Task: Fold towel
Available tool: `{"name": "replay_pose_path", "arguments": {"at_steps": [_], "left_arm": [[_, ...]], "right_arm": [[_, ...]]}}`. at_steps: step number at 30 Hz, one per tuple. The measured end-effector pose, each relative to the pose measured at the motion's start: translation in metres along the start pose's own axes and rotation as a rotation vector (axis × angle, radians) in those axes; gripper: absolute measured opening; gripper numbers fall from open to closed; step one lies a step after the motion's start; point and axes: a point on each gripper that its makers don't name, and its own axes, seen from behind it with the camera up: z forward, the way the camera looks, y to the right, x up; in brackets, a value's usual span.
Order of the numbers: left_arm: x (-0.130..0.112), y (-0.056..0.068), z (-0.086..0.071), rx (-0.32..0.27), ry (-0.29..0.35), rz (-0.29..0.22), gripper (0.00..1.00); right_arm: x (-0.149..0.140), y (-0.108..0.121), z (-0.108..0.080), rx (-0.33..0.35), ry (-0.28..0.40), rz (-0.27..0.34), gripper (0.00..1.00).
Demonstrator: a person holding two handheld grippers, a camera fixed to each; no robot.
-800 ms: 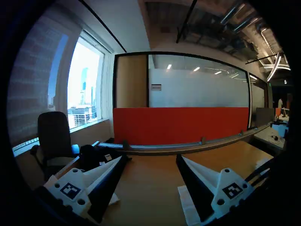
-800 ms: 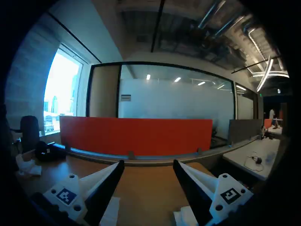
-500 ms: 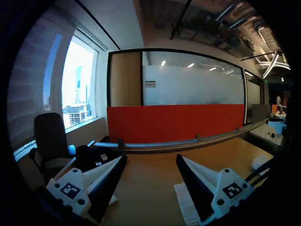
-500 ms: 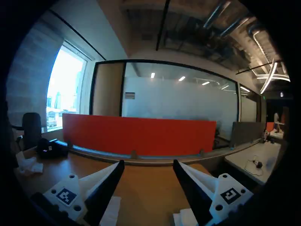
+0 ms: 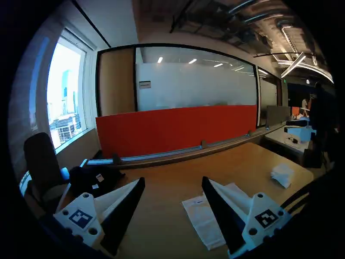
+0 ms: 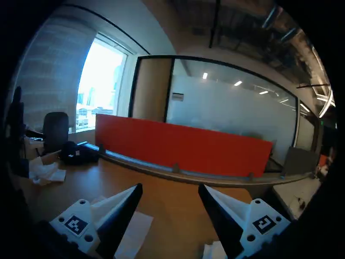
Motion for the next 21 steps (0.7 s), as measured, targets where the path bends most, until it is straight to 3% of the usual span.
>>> {"name": "replay_pose_path", "arguments": {"at_steps": [9,21], "left_arm": [[-0.007,0.021,0.003,-0.102,-0.049,0.011,0.98],[-0.025,0.047,0.007,-0.215,-0.117,0.029,0.98]], "right_arm": [[-0.012,-0.019,0.000,0.111,-0.066,-0.079,1.00],[-0.029,-0.043,-0.003,0.242,-0.130,-0.108,1.00]]}}
